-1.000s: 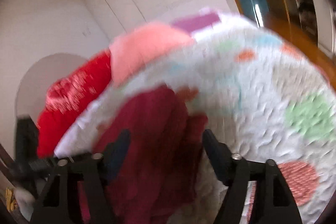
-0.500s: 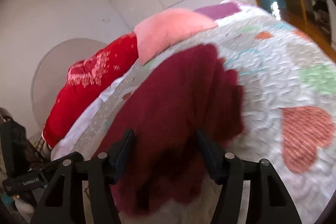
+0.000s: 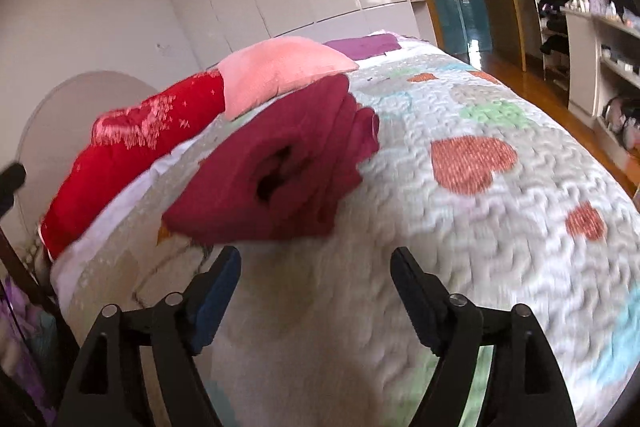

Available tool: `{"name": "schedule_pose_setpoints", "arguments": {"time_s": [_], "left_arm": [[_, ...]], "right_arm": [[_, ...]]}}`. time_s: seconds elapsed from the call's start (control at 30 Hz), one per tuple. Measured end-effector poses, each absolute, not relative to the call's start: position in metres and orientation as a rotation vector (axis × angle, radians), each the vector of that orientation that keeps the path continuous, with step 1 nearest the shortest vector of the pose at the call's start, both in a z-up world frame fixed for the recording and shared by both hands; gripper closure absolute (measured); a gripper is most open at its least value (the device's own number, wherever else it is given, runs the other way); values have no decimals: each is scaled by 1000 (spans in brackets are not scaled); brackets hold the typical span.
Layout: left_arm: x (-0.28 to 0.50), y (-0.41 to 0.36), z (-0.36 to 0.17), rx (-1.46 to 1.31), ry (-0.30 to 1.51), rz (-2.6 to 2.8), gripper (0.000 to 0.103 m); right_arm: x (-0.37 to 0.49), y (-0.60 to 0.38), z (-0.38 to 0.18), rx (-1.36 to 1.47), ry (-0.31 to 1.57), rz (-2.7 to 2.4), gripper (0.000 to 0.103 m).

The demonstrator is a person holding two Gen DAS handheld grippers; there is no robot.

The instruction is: Fold small clothes

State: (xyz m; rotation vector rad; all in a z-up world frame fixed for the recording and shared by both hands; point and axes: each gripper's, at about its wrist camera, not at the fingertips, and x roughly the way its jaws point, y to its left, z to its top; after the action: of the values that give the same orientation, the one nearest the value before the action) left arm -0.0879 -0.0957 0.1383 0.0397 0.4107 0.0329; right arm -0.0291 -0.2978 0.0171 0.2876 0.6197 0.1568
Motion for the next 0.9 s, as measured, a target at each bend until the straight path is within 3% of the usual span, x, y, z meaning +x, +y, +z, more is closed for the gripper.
{"name": "schedule_pose_setpoints", "arguments": {"time_s": [0.33,0.9], "left_arm": [[-96,-140,81,112,679,-119,0],[-93,-147,63,120,763,-143,0]], "right_arm": [[-70,-286,-12,132,630,73,19],[-65,-298,-21,164,640,53,13]]}}
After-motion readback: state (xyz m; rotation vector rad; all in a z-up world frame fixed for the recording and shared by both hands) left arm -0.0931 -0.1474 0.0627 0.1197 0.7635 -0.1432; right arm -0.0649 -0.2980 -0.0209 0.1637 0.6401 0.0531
